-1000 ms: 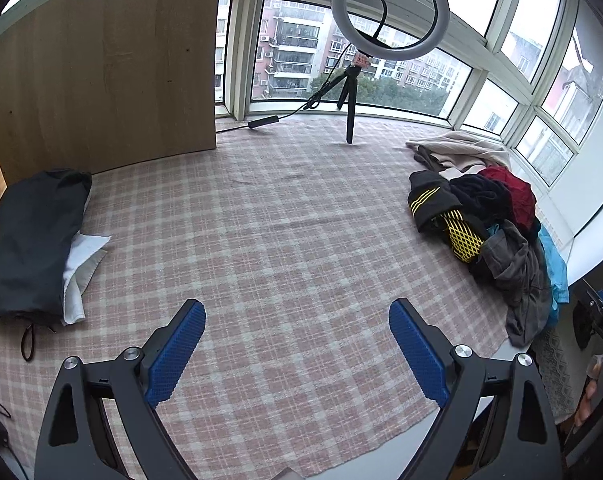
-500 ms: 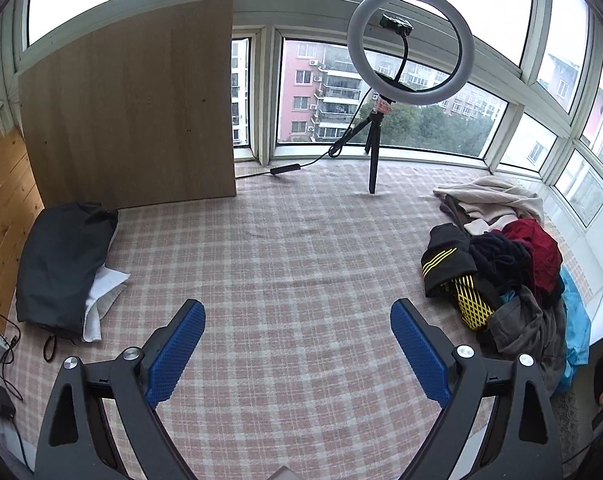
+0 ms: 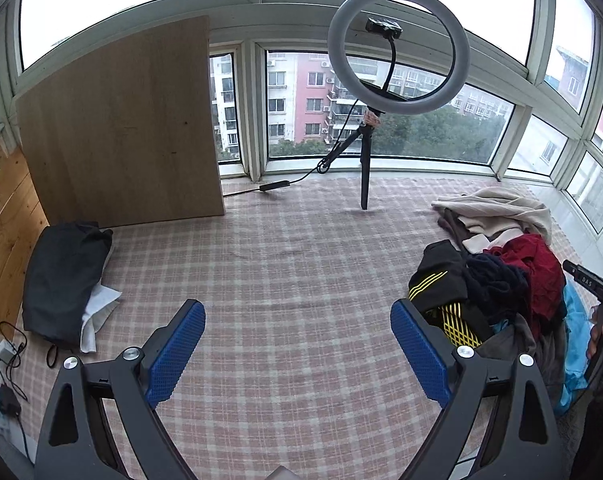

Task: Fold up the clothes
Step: 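Grasp the cream knit cardigan from the pile with the right gripper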

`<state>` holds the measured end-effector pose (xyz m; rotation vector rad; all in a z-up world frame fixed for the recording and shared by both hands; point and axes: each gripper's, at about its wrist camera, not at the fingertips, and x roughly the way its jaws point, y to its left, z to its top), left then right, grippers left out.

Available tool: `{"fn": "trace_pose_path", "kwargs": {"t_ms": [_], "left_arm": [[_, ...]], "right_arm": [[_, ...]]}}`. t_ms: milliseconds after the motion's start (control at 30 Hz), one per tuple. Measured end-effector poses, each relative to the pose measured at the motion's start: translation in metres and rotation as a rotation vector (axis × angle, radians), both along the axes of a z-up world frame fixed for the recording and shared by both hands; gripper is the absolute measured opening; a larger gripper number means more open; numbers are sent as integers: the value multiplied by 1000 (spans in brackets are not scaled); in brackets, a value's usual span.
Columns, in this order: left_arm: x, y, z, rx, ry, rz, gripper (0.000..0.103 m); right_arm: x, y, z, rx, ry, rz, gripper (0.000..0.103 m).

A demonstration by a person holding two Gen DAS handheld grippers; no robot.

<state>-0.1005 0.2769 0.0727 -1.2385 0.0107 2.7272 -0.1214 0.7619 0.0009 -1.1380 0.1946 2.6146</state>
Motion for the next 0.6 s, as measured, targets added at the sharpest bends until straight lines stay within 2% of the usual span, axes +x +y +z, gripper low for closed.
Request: {"fn": "trace_pose_path", "kwargs": {"t_ms": [33, 167, 233, 367, 433, 500, 600], "left_arm": [[-2, -1, -1, -4, -3, 14, 94], [-11, -4, -2, -2, -20, 60, 94], [-15, -2, 0, -6, -19, 73, 94], [-25, 3, 5, -42, 1, 93, 94], [-34, 4, 5, -50, 0, 108, 94], [-44, 4, 3, -57, -5, 123, 94], [-60, 8, -4, -70, -21, 141, 94]], "right_arm": [[-11, 6, 4, -2, 6, 9, 63], [-63, 39, 17, 9, 12, -39, 69], [-91, 58, 23, 18, 11, -78, 77], [-145, 109, 18, 6, -25, -222, 78], [-167, 143, 3, -68, -66, -320, 78], [-179, 176, -14, -186, -91, -402, 78], [-193, 207, -36, -279, -115, -494, 78]]}}
